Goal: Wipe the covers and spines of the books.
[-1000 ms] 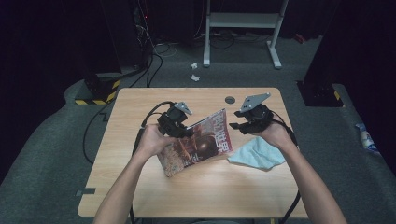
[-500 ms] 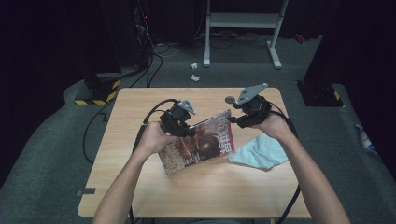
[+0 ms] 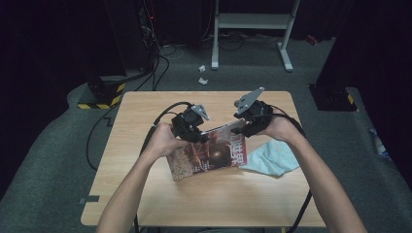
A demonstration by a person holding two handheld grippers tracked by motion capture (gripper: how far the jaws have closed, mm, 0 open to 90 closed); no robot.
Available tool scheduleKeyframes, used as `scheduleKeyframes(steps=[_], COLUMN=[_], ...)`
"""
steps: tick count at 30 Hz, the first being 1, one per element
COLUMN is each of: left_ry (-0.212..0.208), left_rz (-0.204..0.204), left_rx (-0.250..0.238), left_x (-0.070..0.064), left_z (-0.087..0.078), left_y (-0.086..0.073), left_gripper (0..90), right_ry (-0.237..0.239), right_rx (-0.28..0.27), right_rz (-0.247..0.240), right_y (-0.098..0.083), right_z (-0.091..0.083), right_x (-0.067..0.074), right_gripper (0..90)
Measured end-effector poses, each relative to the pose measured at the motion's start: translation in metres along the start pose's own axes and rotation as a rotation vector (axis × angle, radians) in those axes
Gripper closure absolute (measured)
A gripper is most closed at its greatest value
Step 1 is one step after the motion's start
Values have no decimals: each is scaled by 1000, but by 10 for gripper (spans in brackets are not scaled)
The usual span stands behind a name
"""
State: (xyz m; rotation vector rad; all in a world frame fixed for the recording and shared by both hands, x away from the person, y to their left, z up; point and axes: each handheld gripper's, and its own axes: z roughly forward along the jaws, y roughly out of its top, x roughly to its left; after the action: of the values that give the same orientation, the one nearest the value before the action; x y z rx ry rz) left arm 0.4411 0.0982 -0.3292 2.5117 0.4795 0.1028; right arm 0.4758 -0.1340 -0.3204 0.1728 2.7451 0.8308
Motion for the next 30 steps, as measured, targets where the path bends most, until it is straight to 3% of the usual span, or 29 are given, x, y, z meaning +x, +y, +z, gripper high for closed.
scheduleKeyframes(steps=[6, 11, 14, 19, 25, 30], left_ry=[-6, -11, -16, 19, -6, 8], left_rz=[17, 31, 32, 37, 10, -6], left_rx=[-6, 20, 39, 61, 58, 60], left_x=[-1, -1, 1, 4, 11, 14], left_z=[0, 3, 7, 9, 8, 8], left_y=[4, 5, 5, 4, 2, 2], left_gripper=[835, 835, 834, 820, 801, 755], right_ry=[67, 105, 127, 187, 205, 202], right_rx=[53, 96, 117, 130, 125, 119], right_rz=[-41, -63, -74, -64, -66, -60], right_y=[3, 3, 3, 1, 1, 1], right_z=[11, 19, 23, 26, 25, 23], right_x=[2, 4, 5, 2, 4, 7], right_gripper=[512, 571, 640, 786, 822, 835])
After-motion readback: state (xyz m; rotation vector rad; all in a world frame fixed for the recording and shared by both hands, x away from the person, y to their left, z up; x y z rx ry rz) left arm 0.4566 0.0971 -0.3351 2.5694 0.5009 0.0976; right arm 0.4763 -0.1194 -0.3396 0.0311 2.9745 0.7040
